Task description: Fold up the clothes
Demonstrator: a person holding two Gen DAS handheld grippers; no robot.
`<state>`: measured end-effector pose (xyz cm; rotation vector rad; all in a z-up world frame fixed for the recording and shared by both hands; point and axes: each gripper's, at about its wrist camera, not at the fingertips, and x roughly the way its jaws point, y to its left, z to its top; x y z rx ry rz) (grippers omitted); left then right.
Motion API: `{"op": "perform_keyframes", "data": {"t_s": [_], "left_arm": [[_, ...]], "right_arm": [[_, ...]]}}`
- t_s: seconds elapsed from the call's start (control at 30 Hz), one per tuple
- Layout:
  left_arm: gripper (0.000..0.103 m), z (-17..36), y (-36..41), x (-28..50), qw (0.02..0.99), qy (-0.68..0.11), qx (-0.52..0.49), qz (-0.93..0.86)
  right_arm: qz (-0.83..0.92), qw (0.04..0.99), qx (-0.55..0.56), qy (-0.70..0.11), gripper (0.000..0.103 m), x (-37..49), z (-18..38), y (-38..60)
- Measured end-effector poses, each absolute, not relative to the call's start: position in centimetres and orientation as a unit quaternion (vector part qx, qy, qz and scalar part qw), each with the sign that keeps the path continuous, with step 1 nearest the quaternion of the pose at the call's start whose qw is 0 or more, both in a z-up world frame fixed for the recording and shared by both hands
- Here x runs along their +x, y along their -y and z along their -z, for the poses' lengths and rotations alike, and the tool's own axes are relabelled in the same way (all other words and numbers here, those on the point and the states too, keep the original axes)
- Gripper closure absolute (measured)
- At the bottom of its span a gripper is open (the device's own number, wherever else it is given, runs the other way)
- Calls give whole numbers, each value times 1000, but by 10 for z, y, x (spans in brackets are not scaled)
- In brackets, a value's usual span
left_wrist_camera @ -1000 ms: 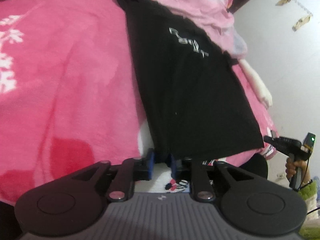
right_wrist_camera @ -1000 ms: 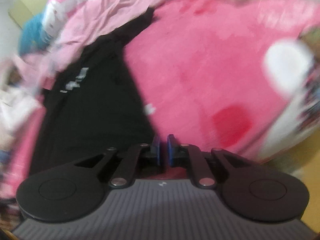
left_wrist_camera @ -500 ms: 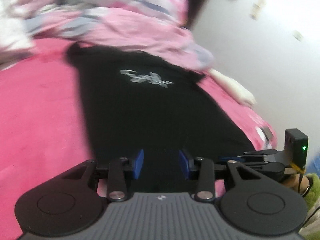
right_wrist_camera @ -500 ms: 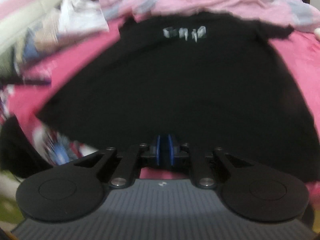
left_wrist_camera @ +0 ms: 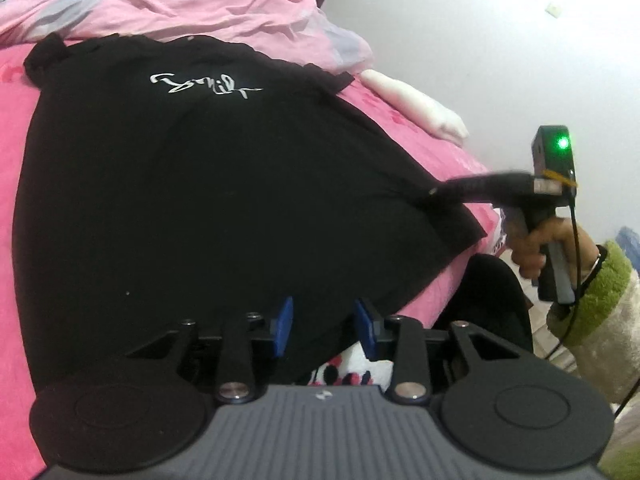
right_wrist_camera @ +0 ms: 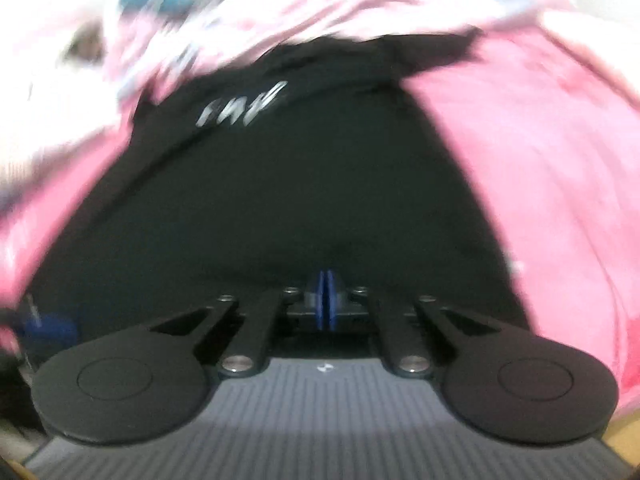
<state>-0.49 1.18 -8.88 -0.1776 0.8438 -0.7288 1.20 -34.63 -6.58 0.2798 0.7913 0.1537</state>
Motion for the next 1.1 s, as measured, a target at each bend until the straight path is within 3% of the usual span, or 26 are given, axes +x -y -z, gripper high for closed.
{"op": "perform_keyframes", "data": {"t_s": [0.1,0.27,0.47,0.67,0.73,0.9,1.1], "left_arm": [[69,94,-20,-2,841,-401,-111,347],[69,94,-32,-4,836,-403,-140,345],[68,85,-49,-15,841,-393,-162,334],[60,60,-115,-16,866,-332,-221,301],[56,55,-142,-4,872,-317,-247,278],[33,50,-195,62,881,-306,-302,200],[34,69,-207,183,860,-356,-337,143]], "right_arm": [[-77,912,165,-369,97,4,60,350],[-91,912,205,-343,97,-10,50,350],[-233,889,159,-362,97,31,56,251],[-303,868,136,-371,97,60,53,183],[-317,863,127,-372,97,67,56,165],[-323,859,91,-387,97,61,82,145],[-338,861,125,-358,98,52,98,158]]}}
